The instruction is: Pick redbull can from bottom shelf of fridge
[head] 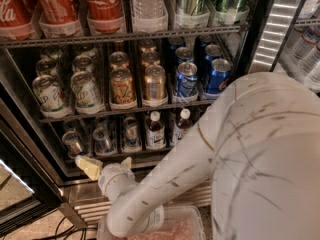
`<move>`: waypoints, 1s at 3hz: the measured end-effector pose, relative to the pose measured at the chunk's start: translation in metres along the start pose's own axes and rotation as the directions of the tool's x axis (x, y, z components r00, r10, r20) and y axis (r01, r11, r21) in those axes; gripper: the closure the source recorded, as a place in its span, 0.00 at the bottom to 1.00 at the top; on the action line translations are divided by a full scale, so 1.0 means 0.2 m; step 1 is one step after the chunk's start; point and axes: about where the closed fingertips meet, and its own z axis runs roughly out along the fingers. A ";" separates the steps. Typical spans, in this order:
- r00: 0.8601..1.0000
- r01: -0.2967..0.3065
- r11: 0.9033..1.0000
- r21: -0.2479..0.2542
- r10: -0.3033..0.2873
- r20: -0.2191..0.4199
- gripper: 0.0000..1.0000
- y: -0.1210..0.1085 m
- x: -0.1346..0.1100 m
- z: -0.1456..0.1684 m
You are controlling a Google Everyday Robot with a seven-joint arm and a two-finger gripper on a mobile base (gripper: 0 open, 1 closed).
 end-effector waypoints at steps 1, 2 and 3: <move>0.999 0.029 0.999 0.045 -0.031 0.043 0.00 -0.04 -0.01 0.04; 0.993 0.070 0.994 0.087 -0.078 0.093 0.03 -0.07 -0.05 0.06; 0.984 0.101 0.987 0.124 -0.117 0.136 0.12 -0.09 -0.09 0.07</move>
Offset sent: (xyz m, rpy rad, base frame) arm 0.0293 -0.0149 -0.0034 -0.1314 -0.1493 -0.1414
